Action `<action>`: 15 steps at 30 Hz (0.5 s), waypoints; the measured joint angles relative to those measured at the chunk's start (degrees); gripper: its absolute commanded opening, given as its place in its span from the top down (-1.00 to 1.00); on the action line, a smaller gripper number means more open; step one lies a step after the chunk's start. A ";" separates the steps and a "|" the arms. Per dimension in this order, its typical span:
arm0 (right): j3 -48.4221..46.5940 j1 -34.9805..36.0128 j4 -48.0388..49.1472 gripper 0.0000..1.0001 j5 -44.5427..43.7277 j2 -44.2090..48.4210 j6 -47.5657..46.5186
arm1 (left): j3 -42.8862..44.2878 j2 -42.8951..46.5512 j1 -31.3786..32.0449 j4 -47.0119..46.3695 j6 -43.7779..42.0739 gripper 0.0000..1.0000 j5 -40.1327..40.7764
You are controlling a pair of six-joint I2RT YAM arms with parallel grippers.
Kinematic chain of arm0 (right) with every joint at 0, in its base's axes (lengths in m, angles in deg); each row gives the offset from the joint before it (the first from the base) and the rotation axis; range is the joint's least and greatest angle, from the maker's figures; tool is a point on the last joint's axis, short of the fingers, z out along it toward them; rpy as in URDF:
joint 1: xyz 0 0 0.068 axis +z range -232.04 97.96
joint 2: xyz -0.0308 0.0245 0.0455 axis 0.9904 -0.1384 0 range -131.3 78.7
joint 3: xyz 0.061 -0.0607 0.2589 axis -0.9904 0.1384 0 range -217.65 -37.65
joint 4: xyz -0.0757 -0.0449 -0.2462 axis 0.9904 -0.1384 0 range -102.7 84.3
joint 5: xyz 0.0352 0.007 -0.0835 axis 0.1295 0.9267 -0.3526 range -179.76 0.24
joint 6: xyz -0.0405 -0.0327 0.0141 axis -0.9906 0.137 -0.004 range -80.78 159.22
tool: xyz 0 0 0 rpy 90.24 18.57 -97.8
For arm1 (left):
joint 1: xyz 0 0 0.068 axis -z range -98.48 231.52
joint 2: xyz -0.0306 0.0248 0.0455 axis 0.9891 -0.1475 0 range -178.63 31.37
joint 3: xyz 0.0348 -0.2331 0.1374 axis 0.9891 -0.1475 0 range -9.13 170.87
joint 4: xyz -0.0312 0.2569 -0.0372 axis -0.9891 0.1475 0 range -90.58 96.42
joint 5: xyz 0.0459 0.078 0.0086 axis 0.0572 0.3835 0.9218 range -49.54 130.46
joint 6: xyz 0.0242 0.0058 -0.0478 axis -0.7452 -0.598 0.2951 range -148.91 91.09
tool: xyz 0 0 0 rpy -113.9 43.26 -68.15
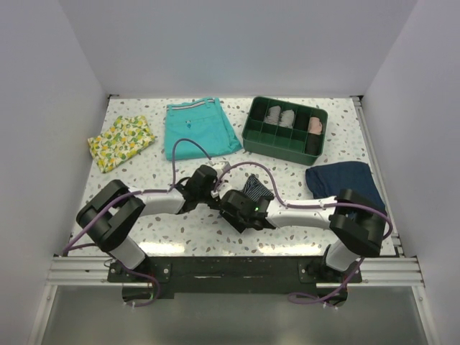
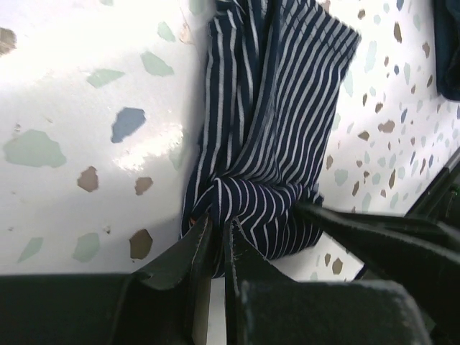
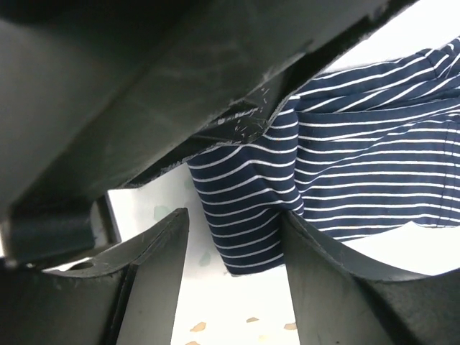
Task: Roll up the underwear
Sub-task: Roll the underwear to the center of the board.
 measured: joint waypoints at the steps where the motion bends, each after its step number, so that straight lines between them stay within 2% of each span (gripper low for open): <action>1: -0.24 0.00 0.07 0.01 -0.13 -0.26 0.35 | 0.00 0.00 -0.24 0.04 0.24 0.80 0.00; 4: -0.59 0.11 0.31 0.10 -0.39 -0.81 0.87 | -0.02 0.00 -0.98 -0.07 0.02 0.80 0.04; 11: -0.02 0.04 1.88 0.14 -0.72 -0.85 2.54 | -0.46 0.35 -2.56 -0.44 -1.11 0.76 -1.64; 14: 0.31 0.04 2.80 0.23 -0.92 -0.96 3.72 | -0.57 0.48 -3.30 -0.35 -1.36 0.64 -2.67; 15: 0.44 0.09 3.17 0.26 -1.14 -1.09 4.20 | -0.59 0.52 -3.56 -0.35 -1.40 0.55 -2.95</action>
